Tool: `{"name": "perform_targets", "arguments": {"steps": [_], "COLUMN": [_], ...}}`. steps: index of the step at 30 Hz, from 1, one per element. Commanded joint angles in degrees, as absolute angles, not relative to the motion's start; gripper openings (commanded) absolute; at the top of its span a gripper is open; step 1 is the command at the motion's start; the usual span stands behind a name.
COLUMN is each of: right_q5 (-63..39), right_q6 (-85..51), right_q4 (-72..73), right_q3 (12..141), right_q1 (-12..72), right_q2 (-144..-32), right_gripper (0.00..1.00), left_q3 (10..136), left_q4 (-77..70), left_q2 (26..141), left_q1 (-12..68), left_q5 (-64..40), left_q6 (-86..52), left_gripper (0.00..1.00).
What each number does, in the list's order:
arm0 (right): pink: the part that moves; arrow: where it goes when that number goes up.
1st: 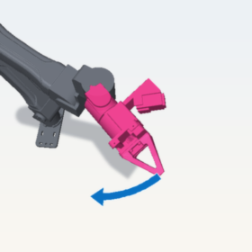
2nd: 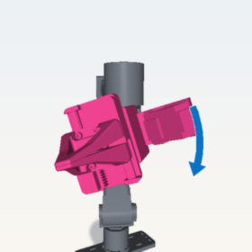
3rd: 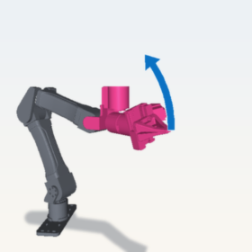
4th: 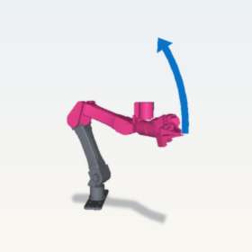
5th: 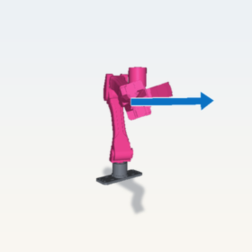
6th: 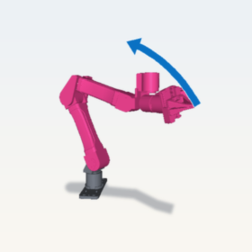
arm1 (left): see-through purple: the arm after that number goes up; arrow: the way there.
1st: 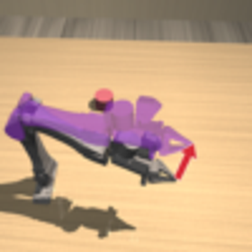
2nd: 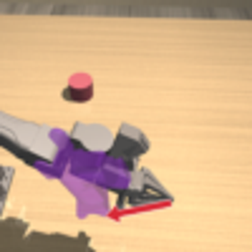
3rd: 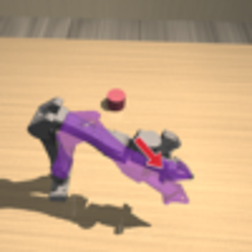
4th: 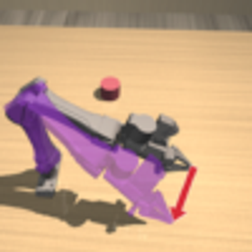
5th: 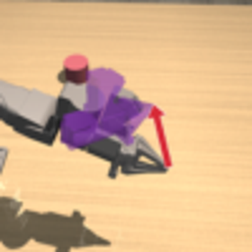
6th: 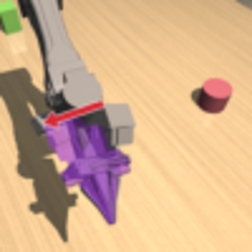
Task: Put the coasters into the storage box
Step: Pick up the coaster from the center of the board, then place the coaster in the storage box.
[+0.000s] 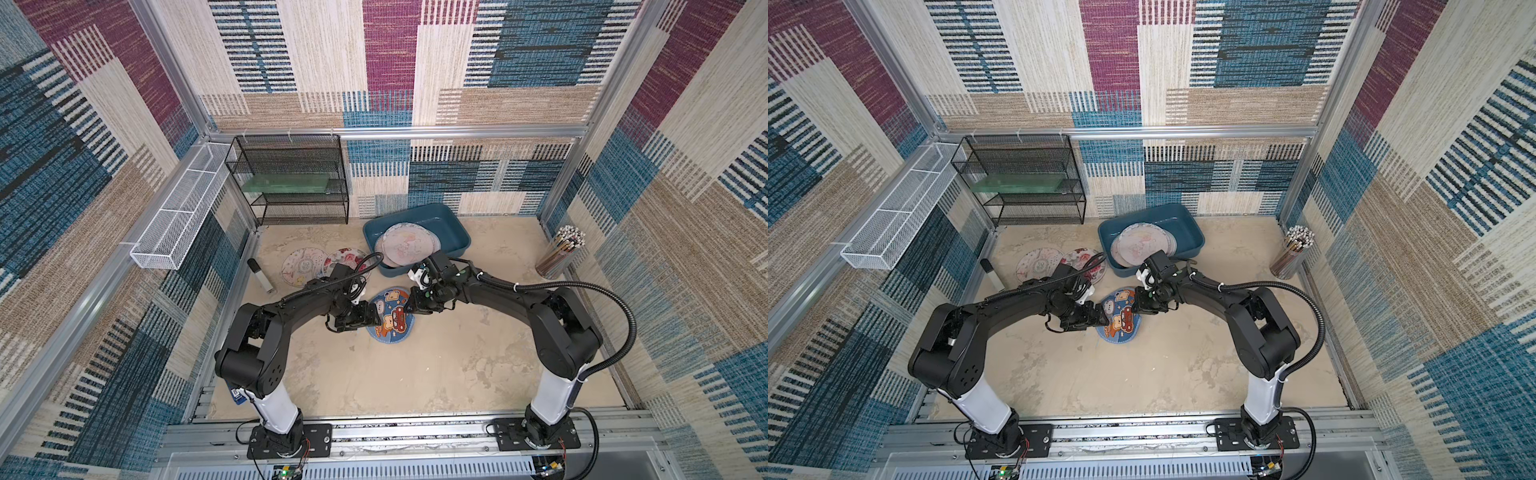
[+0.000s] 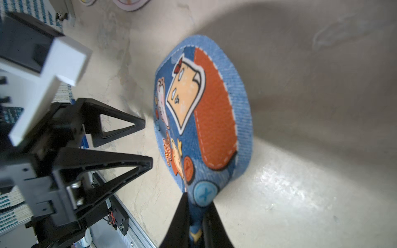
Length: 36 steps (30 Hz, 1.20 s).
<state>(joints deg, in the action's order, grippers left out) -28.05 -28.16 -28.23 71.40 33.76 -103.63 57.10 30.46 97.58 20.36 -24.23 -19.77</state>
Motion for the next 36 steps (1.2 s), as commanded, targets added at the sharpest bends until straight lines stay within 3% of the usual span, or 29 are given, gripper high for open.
{"name": "perform_targets", "arguments": {"steps": [1,17,36], "right_q5": [-28.31,-27.21,-27.01], "right_q6": [-27.01,-24.71,-18.02], "right_q4": [-30.13,-40.65,-38.34], "right_q3": [73.34,91.38,118.35], "right_q1": [33.42,29.61,21.86], "right_q2": [-101.51,-98.63,-121.77], "right_gripper": [0.15,0.15,0.15], "left_q3": [56.13,51.4,49.67], "left_q4": [32.39,26.65,25.5], "left_q2": [96.51,91.72,89.12], "left_q1": [19.91,16.0,15.12], "left_q5": [-21.88,-23.37,-25.66], "left_q6": [-21.34,-23.9,-23.73], "left_gripper": [0.87,0.89,0.9]}}
